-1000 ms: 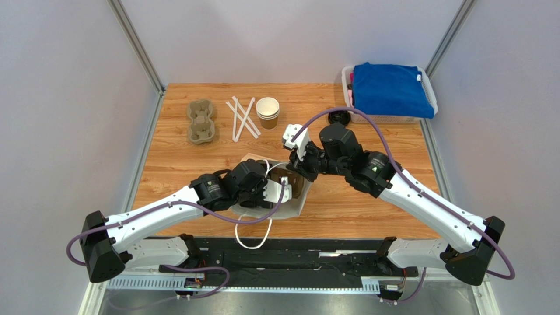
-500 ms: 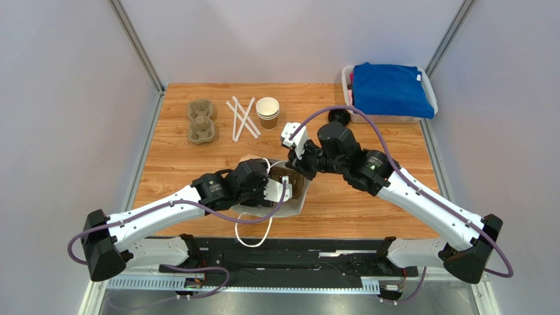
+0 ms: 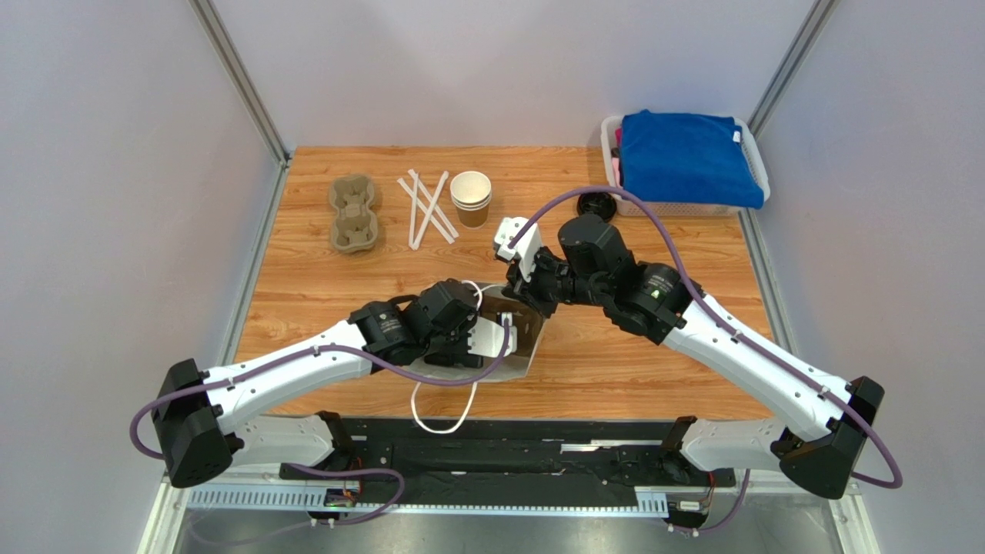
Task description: Pack the takeout coffee
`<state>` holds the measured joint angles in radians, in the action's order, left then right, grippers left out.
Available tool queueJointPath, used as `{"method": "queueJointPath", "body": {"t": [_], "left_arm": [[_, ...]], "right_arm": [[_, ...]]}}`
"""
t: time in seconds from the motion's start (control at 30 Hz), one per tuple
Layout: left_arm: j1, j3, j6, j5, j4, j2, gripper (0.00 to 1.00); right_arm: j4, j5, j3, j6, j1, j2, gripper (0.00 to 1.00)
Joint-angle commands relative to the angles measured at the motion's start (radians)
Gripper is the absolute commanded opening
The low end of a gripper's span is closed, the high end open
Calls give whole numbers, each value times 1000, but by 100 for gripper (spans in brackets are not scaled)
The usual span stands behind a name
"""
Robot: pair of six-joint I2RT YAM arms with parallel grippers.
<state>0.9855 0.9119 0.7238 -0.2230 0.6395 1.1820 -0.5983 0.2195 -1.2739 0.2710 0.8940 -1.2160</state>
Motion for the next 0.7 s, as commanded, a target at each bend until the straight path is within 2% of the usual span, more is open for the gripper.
{"method": "queueJointPath", "body": {"t": [0.0, 0.27, 0.67], "left_arm": [[-13, 31, 2, 39, 3, 10, 25], [-13, 21, 35, 96, 8, 10, 25], [-13, -13, 42, 100, -35, -25, 25]], "right_arm": [[46, 53, -15, 16, -3, 26, 0], [65, 54, 5, 34, -3, 39, 0], [92, 63, 48, 69, -3, 76, 0]]}}
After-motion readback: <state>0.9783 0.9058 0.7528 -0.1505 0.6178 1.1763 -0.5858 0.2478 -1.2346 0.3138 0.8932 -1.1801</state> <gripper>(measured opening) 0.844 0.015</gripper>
